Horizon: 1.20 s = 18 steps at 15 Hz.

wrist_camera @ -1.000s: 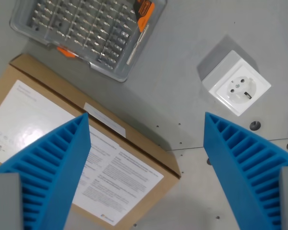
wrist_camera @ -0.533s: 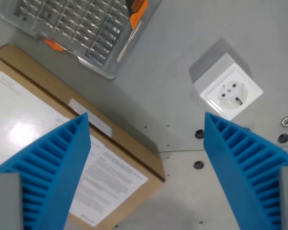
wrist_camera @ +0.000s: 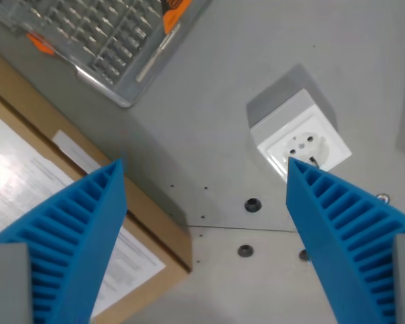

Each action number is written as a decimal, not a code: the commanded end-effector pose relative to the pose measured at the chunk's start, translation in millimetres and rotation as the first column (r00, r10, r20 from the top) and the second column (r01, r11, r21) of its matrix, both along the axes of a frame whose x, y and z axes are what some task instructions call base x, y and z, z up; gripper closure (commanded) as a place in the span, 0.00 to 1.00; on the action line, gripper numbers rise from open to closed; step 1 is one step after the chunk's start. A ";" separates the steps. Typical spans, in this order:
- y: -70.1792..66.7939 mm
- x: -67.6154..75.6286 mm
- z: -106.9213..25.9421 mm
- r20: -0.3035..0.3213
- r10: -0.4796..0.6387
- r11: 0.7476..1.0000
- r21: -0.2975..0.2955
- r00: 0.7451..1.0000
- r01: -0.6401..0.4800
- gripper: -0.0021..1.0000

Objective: Move above the white socket

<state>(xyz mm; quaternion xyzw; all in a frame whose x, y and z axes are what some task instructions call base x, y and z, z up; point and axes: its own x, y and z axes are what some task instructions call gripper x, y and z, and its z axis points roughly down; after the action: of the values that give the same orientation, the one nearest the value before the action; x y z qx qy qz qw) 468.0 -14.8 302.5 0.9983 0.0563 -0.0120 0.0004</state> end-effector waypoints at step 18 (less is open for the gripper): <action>-68.0 -31.9 -88.6 0.137 0.552 0.831 -0.015 0.823 -0.556 0.00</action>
<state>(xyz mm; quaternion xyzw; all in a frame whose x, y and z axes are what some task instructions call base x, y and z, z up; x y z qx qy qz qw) 442.7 -77.0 219.7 0.9710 0.2392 -0.0056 0.0003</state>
